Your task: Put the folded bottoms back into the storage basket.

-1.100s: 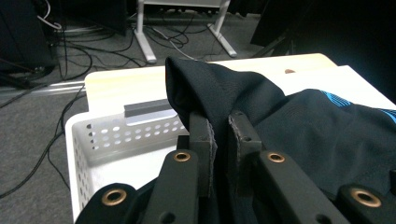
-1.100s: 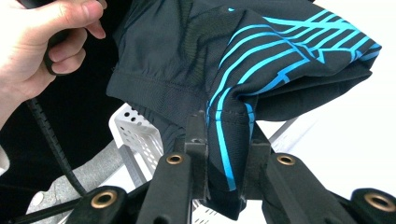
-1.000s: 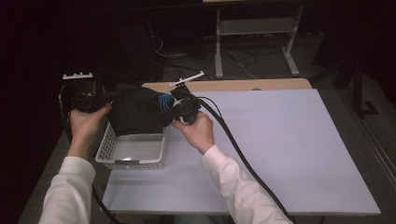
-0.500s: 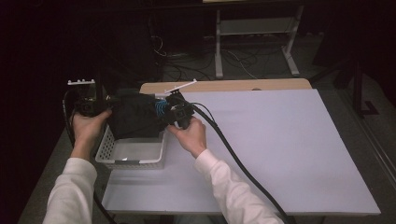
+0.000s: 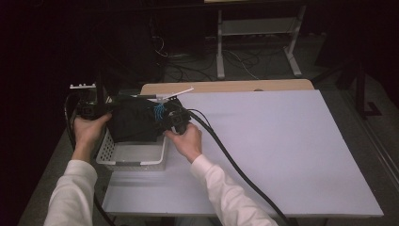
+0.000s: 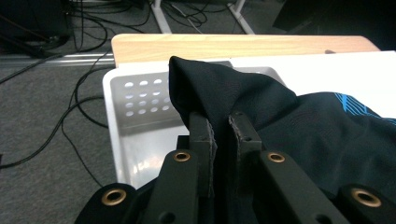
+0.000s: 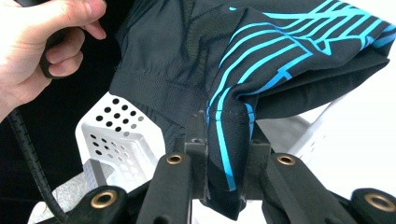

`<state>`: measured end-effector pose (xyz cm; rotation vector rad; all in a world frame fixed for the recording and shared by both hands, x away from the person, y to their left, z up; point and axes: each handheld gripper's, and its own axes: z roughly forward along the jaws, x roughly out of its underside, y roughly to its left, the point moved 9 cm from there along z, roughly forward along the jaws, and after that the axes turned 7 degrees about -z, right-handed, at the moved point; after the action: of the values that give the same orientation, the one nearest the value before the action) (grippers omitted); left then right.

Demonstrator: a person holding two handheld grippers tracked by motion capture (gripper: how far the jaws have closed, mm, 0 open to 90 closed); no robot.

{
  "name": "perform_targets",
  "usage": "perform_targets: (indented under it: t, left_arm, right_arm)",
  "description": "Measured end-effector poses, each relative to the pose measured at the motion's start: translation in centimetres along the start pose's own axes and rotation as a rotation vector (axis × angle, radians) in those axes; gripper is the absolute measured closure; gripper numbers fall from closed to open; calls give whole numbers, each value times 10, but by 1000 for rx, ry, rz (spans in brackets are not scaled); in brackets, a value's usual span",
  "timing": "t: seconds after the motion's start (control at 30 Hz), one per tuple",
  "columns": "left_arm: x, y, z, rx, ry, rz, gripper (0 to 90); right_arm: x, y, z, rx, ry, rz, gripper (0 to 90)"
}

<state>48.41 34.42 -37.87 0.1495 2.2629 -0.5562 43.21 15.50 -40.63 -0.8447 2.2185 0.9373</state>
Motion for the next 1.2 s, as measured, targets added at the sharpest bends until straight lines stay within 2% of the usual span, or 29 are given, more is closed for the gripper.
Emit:
perform_targets:
  t: [0.2, 0.6, 0.87, 1.03, 1.07, 1.1, 1.13, 1.2]
  left_arm:
    - [4, 10, 7, -4, 4, -31, 805]
    - [10, 19, 13, -27, 31, -29, 804]
    - [12, 23, 17, -18, 44, -39, 802]
    - [13, 22, 21, -20, 55, -40, 798]
    - [14, 22, 22, -29, 63, -35, 796]
    - [15, 23, 22, -41, 72, -27, 784]
    - [16, 23, 23, -49, 71, -31, 784]
    - [16, 24, 22, -40, 63, -54, 736]
  right_arm:
    - [3, -3, 11, 12, 3, 6, 759]
    - [6, -7, 24, 11, 12, 15, 759]
    - [8, -6, 27, 18, 15, 6, 759]
    - [9, -10, 29, 21, 27, 20, 755]
    - [10, -11, 30, 24, 32, 21, 747]
    - [12, -12, 33, 7, 55, 40, 670]
    - [12, -12, 33, 7, 55, 40, 670]
    - [11, -13, 32, -6, 54, 57, 575]
